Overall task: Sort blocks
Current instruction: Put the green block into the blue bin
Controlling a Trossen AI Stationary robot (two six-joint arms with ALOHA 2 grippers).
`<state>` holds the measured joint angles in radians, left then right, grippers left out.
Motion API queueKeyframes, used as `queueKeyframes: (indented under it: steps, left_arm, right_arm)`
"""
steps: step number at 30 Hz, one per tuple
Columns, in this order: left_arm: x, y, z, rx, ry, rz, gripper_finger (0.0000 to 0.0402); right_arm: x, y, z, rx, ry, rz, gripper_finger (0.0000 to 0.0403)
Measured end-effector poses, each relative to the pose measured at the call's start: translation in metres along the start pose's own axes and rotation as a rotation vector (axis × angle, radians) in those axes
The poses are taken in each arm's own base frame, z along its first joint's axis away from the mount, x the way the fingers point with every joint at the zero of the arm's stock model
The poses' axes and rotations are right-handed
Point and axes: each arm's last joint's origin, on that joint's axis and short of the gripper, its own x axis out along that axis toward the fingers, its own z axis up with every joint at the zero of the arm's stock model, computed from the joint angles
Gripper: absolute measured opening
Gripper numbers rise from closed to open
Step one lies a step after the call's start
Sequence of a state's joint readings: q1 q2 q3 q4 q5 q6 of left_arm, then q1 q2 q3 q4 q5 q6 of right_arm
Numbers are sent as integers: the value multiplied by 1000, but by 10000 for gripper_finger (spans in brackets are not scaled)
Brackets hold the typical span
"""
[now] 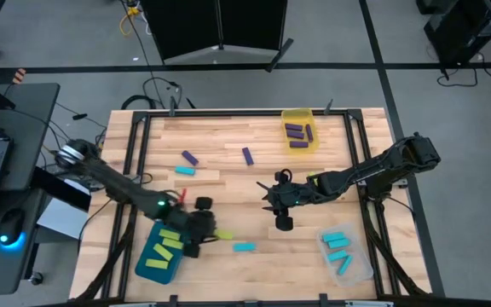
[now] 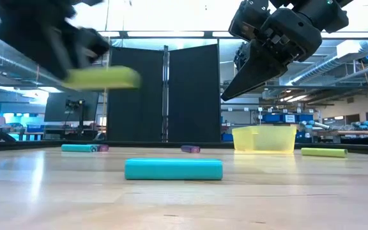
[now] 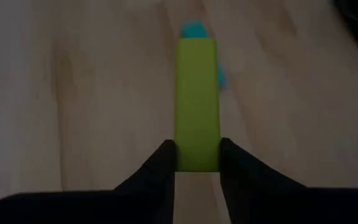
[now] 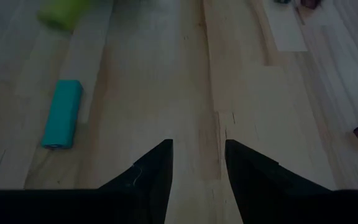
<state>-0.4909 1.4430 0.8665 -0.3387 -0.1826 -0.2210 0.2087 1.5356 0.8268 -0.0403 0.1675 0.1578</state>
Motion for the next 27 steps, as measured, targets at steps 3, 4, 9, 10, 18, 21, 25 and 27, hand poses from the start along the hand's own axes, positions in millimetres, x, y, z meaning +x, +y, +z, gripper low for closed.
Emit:
queueKeyframes:
  steps: [3,4,9,10,18,21,25,27]
  left_arm:
    - [-28,-10,-12,-4,69,-26,98]
    - [-36,-14,-17,-10,92,-32,98]
    - [-67,-32,-41,-102,217,-57,98]
    - [-70,-36,-45,-120,238,-56,98]
    - [-89,-66,-72,-226,296,-22,98]
    - [-89,-71,-86,-274,313,-1,98]
    - [-80,-74,-105,-330,328,9,98]
    - [-74,-73,-113,-347,327,4,98]
  right_arm:
    - [0,0,0,0,1,-1,158]
    - [0,0,0,0,2,-1,158]
    - [0,-1,0,2,4,-2,158]
    - [0,-1,0,4,4,-2,158]
    - [1,-4,0,15,3,-10,158]
    - [1,-7,1,21,3,-17,158]
    - [1,-10,1,29,4,-25,158]
    - [2,-10,1,29,5,-26,158]
